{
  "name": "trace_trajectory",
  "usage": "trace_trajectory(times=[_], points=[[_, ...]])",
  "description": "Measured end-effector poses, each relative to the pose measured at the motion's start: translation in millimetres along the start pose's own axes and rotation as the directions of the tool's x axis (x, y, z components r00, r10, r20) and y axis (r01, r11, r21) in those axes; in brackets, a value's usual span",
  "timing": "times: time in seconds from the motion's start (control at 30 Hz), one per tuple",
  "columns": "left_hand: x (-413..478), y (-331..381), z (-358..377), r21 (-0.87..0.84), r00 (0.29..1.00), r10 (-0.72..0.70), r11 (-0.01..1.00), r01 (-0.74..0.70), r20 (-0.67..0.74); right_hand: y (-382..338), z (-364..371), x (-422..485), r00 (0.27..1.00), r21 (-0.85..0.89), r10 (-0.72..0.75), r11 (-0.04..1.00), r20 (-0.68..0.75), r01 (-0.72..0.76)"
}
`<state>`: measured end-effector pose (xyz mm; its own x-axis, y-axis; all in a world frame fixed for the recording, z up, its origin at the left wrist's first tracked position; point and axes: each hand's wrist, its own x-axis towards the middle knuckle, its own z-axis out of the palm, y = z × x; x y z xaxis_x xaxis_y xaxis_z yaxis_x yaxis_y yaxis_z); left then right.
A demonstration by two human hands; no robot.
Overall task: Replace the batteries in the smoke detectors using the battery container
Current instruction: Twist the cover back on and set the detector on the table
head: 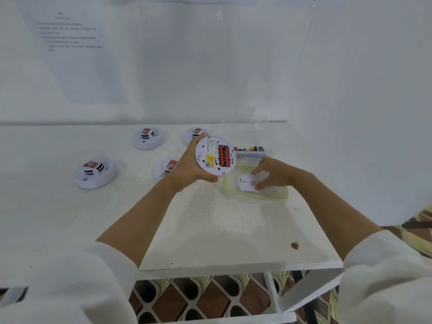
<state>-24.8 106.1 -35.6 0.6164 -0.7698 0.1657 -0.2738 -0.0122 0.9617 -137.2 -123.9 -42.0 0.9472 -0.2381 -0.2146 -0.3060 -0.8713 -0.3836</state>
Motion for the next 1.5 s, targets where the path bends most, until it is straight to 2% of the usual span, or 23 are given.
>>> trace_trajectory(times=[0.17,0.57,0.67,0.77,0.87,0.97,1.13,1.5], points=[[4.0,0.9,0.1,0.008,1.0,0.008,1.0,-0.008,0.016,-1.9,-3.7,-1.5,0.997,-0.007,-0.023,1.0,0.073,0.023],[12.9,4.6,3.9,-0.002,1.0,0.001,1.0,-0.001,0.011,-6.2,-4.7,2.9,0.998,-0.053,-0.036,0.998,0.054,0.039],[16.1,4.2,3.1,-0.01,1.0,0.01,1.0,-0.01,0.004,-4.0,-18.3,2.3,0.999,-0.021,-0.043,0.999,-0.001,0.043],[21.1,4.1,2.1,-0.025,1.0,0.017,1.0,-0.017,-0.014,-2.4,-50.3,0.0,0.991,0.022,-0.055,0.998,-0.119,0.058],[29.7,5.2,5.6,-0.026,1.0,0.012,1.0,-0.013,-0.025,-12.2,-77.2,0.2,0.962,0.086,-0.113,0.987,-0.249,0.139],[43.1,5.1,11.8,-0.02,1.0,0.006,1.0,-0.006,-0.015,-33.7,-83.0,7.4,0.926,0.105,-0.207,0.962,-0.317,0.251],[63.9,12.0,20.6,0.006,0.999,0.04,0.999,-0.04,-0.005,-54.2,-74.2,28.0,0.883,0.014,-0.334,0.933,-0.331,0.358],[93.3,9.0,7.0,0.012,0.998,0.048,0.999,-0.047,-0.037,-56.5,-82.2,61.0,0.873,-0.052,-0.368,0.927,-0.319,0.372]])
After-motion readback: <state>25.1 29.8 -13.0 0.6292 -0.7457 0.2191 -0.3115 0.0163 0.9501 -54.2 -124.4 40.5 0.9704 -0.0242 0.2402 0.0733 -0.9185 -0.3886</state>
